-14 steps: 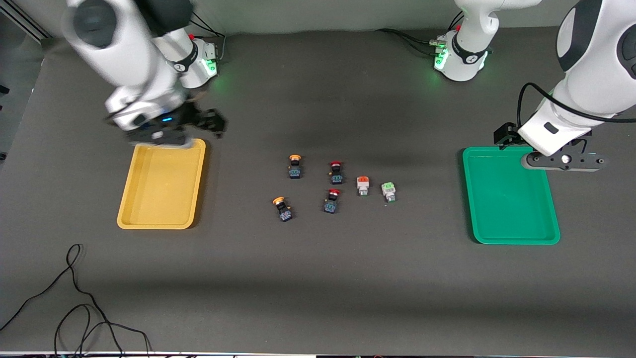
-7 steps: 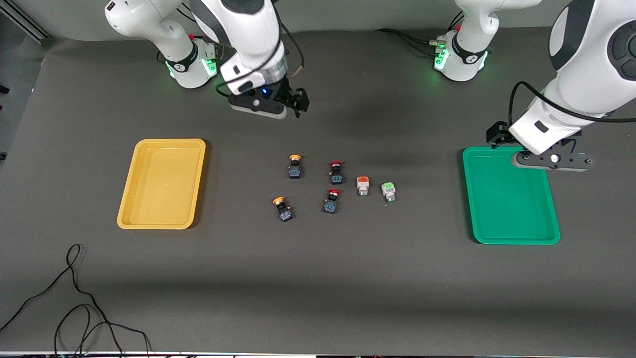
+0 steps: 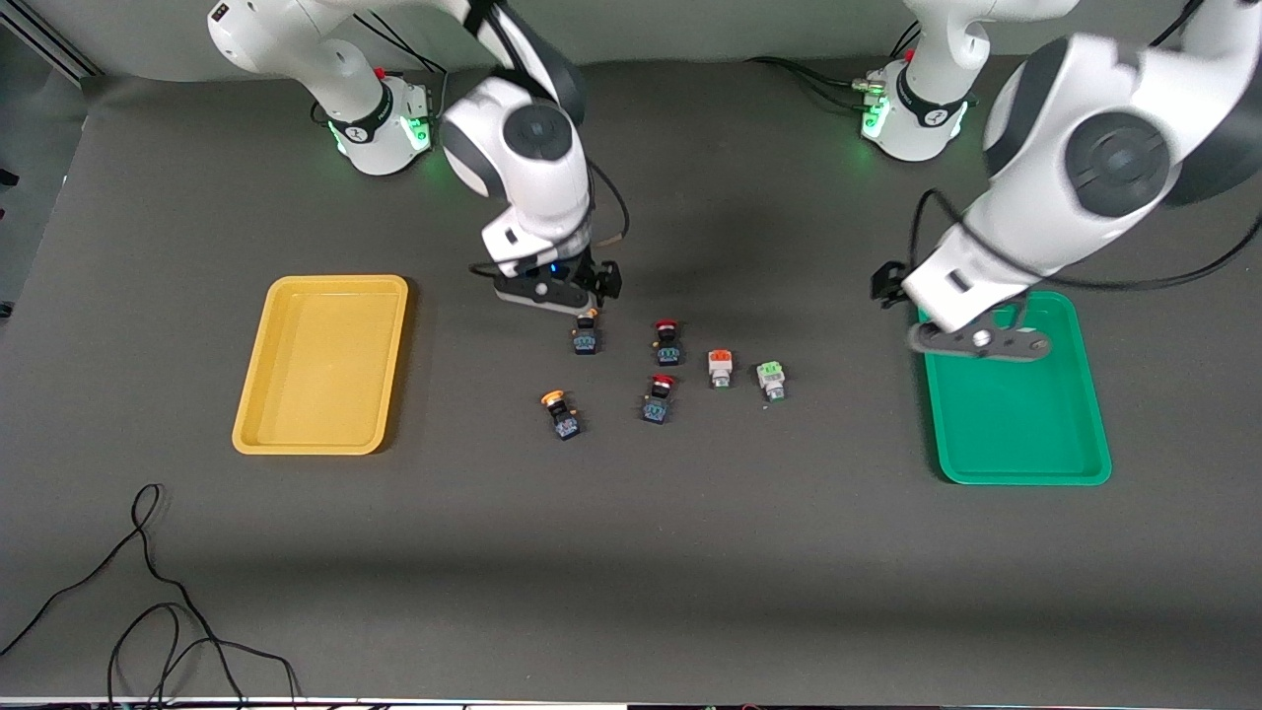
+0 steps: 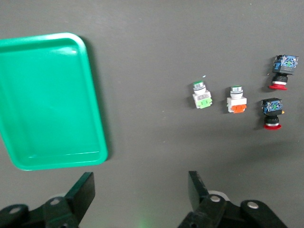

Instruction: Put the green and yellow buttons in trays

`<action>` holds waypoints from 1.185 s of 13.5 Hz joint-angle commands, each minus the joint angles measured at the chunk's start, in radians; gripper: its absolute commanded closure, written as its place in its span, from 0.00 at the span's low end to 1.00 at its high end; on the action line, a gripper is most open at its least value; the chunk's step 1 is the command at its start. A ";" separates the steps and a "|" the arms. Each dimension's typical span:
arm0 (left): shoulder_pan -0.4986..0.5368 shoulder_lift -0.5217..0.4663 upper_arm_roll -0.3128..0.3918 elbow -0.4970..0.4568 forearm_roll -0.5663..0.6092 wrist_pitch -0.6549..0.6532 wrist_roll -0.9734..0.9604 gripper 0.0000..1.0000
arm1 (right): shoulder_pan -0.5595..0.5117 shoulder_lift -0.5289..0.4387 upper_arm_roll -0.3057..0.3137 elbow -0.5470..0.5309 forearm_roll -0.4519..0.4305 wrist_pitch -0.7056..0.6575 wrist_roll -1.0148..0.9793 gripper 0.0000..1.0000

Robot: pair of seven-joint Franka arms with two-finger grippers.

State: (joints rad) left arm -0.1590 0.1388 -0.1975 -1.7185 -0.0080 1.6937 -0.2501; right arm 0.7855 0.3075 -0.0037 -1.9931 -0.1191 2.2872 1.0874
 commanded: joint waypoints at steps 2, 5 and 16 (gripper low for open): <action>-0.089 0.123 0.012 0.002 0.000 0.101 -0.113 0.12 | 0.035 0.129 0.001 -0.030 -0.076 0.171 0.009 0.00; -0.154 0.195 0.013 -0.036 0.016 0.211 -0.231 0.12 | 0.035 0.197 0.001 -0.030 -0.117 0.236 0.009 0.00; -0.218 0.380 0.015 -0.271 0.020 0.704 -0.449 0.10 | 0.018 0.216 -0.009 -0.023 -0.201 0.247 -0.035 0.71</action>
State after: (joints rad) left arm -0.3573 0.5211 -0.1959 -1.9686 -0.0031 2.3691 -0.6353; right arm 0.8124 0.5156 -0.0068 -2.0270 -0.2976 2.5193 1.0719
